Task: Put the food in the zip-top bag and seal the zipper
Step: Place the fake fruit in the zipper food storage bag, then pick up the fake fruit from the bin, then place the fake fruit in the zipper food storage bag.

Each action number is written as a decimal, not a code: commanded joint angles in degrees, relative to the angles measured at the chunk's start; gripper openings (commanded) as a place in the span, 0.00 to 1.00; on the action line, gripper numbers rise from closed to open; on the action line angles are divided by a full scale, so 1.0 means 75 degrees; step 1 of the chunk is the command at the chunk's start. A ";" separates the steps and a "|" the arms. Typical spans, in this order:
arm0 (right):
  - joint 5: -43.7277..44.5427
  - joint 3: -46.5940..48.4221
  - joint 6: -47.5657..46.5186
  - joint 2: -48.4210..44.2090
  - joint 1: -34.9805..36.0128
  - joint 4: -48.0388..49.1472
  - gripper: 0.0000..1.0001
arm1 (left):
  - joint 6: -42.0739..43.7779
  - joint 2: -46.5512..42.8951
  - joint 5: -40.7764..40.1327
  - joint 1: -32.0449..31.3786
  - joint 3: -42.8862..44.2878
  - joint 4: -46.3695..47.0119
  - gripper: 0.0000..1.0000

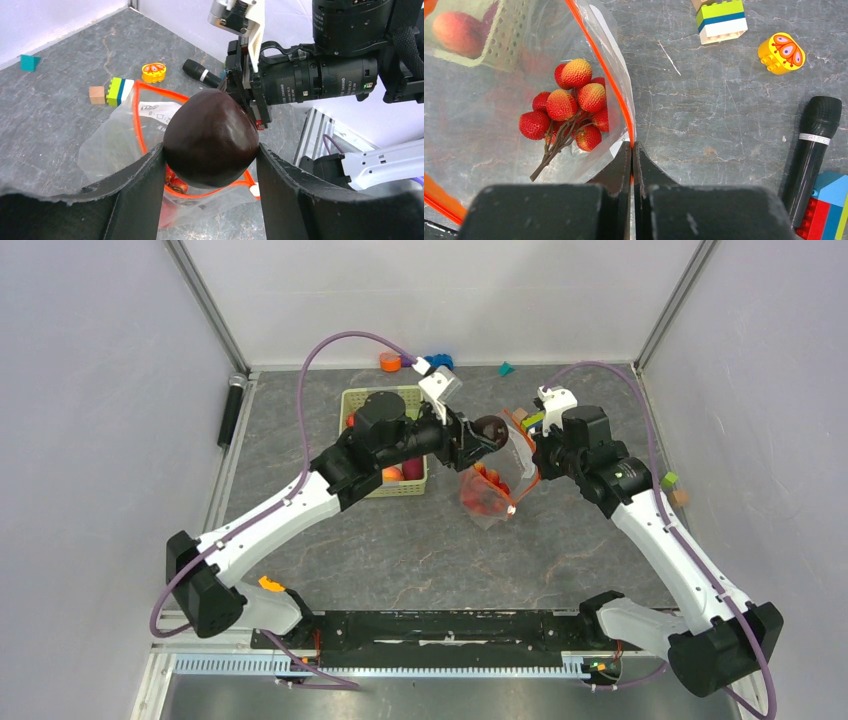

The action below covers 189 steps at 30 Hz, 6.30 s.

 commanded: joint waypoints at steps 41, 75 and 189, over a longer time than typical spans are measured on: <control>-0.0144 0.0069 -0.0174 -0.0215 -0.0024 0.0187 0.00 | 0.1023 -0.0610 -0.4029 0.0245 -0.0394 -0.1592 1.00; 0.0195 -0.0041 -0.0134 -0.0168 -0.0025 0.0115 0.00 | -0.1263 0.2523 -0.2226 0.3370 -0.0053 -0.3871 1.00; -0.0796 0.0382 -0.0209 -0.0291 -0.0021 0.0150 0.00 | 0.1244 0.3349 -0.3080 -0.0388 0.4348 -0.4051 0.62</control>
